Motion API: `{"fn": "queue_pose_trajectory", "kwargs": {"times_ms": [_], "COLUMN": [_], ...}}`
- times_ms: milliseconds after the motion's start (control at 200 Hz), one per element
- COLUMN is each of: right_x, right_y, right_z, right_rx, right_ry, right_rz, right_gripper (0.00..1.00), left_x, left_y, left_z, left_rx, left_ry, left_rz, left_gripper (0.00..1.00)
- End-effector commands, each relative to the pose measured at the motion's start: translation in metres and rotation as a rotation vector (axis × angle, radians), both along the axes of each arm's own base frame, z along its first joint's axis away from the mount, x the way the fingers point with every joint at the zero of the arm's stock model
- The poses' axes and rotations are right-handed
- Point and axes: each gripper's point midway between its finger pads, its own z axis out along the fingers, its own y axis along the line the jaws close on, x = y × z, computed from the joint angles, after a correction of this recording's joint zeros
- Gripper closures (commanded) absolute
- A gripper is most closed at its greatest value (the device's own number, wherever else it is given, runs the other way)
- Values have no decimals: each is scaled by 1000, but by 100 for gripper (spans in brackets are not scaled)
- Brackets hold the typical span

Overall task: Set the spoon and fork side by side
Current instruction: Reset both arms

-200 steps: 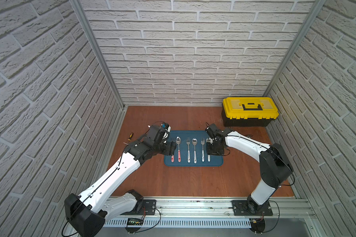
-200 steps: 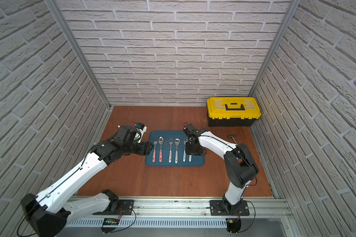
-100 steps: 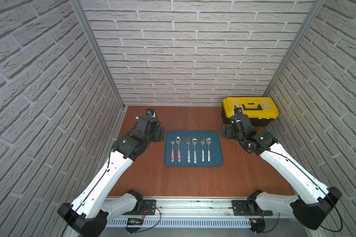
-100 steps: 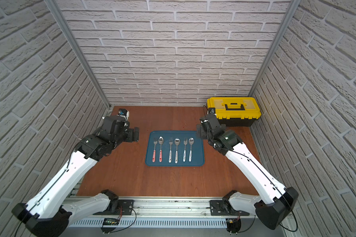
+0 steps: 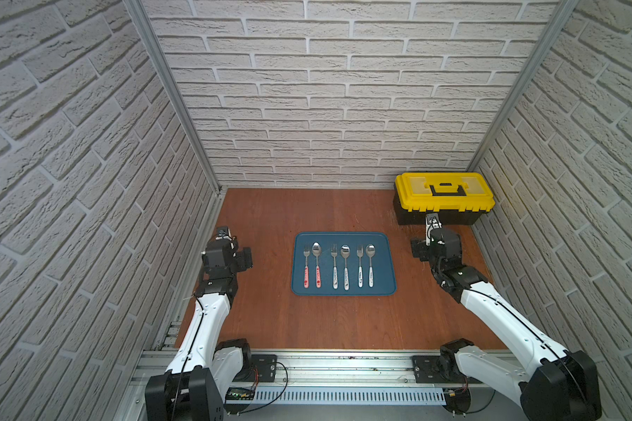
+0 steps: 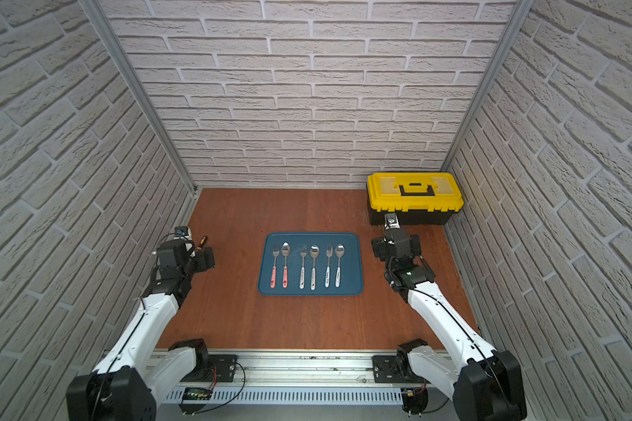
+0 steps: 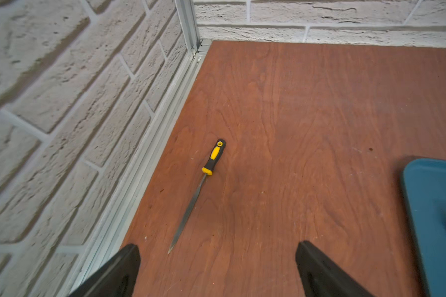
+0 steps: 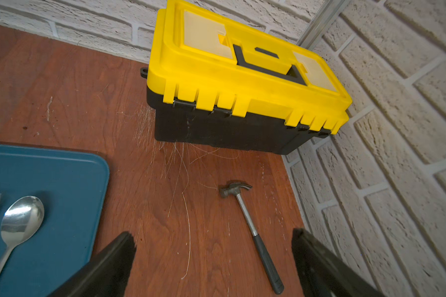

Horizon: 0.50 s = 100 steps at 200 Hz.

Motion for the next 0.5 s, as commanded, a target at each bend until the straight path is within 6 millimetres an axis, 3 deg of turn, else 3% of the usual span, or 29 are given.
{"fn": "queue_pose_trajectory", "kwargs": {"times_ms": [0, 90, 275, 495], "right_x": [20, 24, 30, 39], "right_y": [7, 7, 7, 8], "right_z": [30, 20, -5, -35], "right_rx": [92, 129, 164, 235], "right_ry": [-159, -167, -211, -217], "right_rz": [53, 71, 147, 189], "right_gripper": [1, 1, 1, 1], "left_x": [24, 39, 58, 70], "left_y": [0, -7, -1, -9], "left_z": [20, 14, -25, -29], "left_rx": [3, -35, -19, 33], "left_ry": [-258, -300, -276, -224], "left_rz": [-22, -60, -28, -44], "left_gripper": [2, 2, 2, 2]}}
